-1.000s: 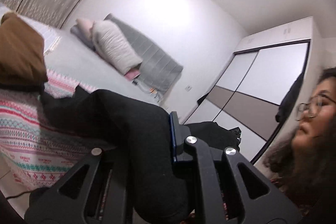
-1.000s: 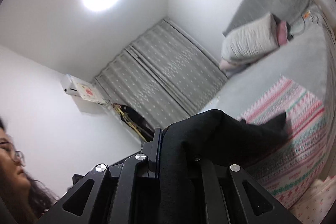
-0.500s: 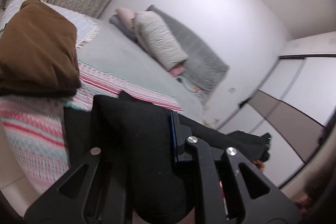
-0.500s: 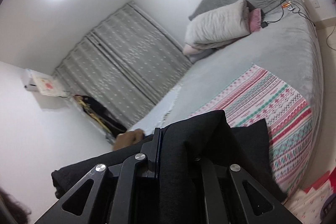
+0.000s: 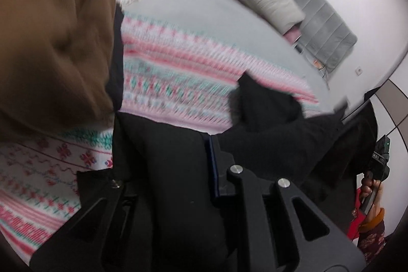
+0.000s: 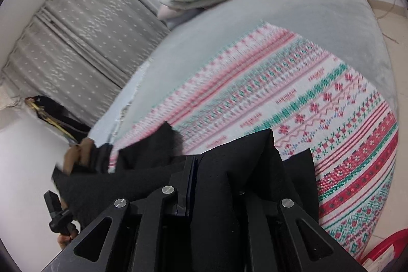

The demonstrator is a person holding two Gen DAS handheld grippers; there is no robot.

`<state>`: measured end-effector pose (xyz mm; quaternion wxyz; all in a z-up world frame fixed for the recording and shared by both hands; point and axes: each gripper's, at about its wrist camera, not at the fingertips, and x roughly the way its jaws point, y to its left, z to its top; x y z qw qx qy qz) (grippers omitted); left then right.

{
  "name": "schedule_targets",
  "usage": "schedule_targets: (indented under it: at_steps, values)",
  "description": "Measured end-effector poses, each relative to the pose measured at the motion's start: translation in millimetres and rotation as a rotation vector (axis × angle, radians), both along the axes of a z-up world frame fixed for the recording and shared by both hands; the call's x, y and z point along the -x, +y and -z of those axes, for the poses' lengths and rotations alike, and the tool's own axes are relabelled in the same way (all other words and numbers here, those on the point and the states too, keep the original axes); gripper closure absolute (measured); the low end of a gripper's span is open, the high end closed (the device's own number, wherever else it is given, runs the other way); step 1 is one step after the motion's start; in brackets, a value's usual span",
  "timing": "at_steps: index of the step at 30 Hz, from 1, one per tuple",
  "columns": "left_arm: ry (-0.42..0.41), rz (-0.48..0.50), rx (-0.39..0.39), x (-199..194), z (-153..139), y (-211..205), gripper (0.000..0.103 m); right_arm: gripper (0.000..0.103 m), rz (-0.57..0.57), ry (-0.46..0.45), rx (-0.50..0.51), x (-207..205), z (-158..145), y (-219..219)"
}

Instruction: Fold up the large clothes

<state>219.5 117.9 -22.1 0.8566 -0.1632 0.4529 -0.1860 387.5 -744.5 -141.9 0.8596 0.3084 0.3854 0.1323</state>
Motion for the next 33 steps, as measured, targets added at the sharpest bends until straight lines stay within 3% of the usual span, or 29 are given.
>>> schedule_targets:
  at_steps: [4, 7, 9, 12, 14, 17, 22, 25, 28, 30, 33]
  values:
    - [0.036, 0.012, 0.057, 1.9, -3.0, 9.4, 0.082, 0.089, -0.007, 0.048, 0.031, -11.8, 26.6, 4.6]
    - [0.029, 0.058, 0.035, 14.7, -21.0, 9.6, 0.057, 0.083, -0.023, 0.045, -0.002, -6.4, 23.3, 1.3]
    - [-0.033, 0.103, 0.002, 28.7, -40.1, 11.2, 0.037, 0.077, -0.047, 0.034, -0.044, -0.3, 15.6, -4.6]
    - [-0.140, 0.152, -0.064, 44.9, -67.9, 20.2, 0.027, 0.063, -0.075, 0.008, -0.069, 13.2, -4.6, -18.5]
    - [-0.181, 0.165, -0.128, 51.2, -76.2, 27.3, 0.027, 0.049, -0.052, -0.030, -0.027, 25.9, -21.5, -29.1]
    - [-0.168, 0.168, -0.205, 50.5, -69.9, 39.1, 0.027, 0.040, -0.033, -0.084, 0.029, 38.0, -31.3, -44.0]
    - [-0.037, 0.188, -0.219, 27.5, -34.1, 36.0, 0.027, 0.037, -0.049, -0.042, 0.120, 29.6, -19.8, -41.6]
    - [-0.009, 0.187, -0.242, 14.1, -18.1, 22.1, 0.028, 0.037, -0.054, 0.005, 0.170, 14.1, -6.3, -33.7]
    - [-0.021, 0.174, -0.257, 3.9, -16.7, 10.8, 0.040, 0.037, -0.047, 0.022, 0.180, 0.7, 1.4, -30.6]
    - [-0.028, 0.173, -0.260, 1.0, -18.7, 7.4, 0.051, 0.037, -0.019, 0.003, 0.130, 0.0, 0.3, -38.3]
    - [-0.035, 0.175, -0.267, -1.8, -22.3, 7.5, 0.059, 0.037, 0.015, -0.031, 0.076, 5.4, -5.5, -54.1]
